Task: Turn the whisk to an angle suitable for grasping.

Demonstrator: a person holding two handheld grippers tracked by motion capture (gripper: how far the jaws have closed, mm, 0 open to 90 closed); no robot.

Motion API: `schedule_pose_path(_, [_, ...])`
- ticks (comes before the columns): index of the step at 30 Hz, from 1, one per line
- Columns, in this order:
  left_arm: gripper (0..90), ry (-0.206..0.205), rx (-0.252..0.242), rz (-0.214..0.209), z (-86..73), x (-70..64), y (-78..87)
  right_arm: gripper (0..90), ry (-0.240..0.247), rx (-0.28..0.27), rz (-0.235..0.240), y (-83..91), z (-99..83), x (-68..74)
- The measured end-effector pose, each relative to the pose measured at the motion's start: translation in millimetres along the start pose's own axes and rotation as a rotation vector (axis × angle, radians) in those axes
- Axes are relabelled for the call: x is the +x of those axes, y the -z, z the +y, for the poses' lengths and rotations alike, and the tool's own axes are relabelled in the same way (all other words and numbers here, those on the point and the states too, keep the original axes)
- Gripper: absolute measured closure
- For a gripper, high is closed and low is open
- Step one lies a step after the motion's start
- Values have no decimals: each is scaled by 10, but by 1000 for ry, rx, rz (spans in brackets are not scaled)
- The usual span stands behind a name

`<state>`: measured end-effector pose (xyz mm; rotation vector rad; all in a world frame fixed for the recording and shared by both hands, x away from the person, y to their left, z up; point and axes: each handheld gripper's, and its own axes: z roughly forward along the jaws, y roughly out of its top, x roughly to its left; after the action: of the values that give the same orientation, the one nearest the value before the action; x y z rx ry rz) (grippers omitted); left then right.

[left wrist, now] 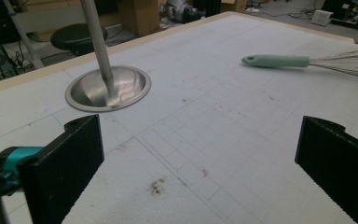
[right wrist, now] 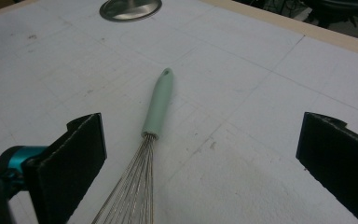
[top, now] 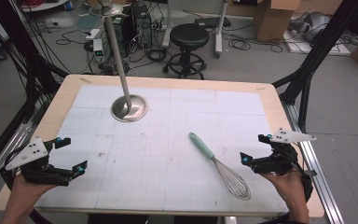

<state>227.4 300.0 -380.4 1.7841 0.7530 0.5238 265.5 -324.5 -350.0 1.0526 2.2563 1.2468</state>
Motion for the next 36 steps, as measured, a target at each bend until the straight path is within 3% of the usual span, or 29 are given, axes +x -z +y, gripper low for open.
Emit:
schedule_pose_path(6, [17,3,1,-1,-10,9,0,2,28,78,29,-97,162,29])
schedule_pose_path(26, [17,6,-3,0,-15,28,24,2,114,231,81,-421,505,136])
schedule_pose_path(36, [17,1,5,-5,-19,25,7,2,147,293,103,-603,581,205])
